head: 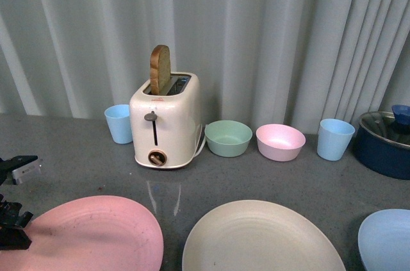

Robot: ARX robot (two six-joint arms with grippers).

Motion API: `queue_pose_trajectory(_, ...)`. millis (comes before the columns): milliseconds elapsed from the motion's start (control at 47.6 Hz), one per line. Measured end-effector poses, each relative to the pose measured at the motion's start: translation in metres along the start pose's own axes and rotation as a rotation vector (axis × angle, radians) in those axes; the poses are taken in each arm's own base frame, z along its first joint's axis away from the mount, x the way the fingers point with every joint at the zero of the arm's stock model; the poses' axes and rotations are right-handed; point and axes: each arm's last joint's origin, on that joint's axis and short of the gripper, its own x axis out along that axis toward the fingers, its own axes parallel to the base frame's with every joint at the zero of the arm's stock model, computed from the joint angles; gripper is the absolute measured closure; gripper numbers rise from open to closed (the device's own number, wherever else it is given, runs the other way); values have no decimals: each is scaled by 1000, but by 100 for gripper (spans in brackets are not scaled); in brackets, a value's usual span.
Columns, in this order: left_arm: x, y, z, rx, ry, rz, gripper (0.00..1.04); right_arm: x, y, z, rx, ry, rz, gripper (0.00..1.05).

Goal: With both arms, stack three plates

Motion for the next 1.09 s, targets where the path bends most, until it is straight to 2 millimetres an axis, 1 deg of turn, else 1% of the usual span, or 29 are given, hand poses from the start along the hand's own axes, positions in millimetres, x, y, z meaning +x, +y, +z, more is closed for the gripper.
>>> queue_pose_trajectory(189, -12, 2, 9, -5, -6, -22, 101, 0, 0, 0, 0, 0, 0, 7)
queue_pose_trajectory(441, -33, 9, 30, -1, -22, -19, 101, 0, 0, 0, 0, 0, 0, 7)
queue_pose_trajectory(609, -54, 18, 47, 15, -41, 14, 101, 0, 0, 0, 0, 0, 0, 7)
queue_pose_trajectory(756, -76, 19, 63, 35, -79, 29, 101, 0, 0, 0, 0, 0, 0, 7)
queue_pose_trajectory(882, -95, 13, 74, 59, -122, 20, 101, 0, 0, 0, 0, 0, 0, 7)
queue_pose_trajectory(966, -105, 4, 79, 79, -148, -3, 101, 0, 0, 0, 0, 0, 0, 7)
queue_pose_trajectory(1050, -114, -15, 83, 110, -176, -42, 101, 0, 0, 0, 0, 0, 0, 7)
queue_pose_trajectory(1092, -115, -25, 82, 123, -180, -67, 101, 0, 0, 0, 0, 0, 0, 7)
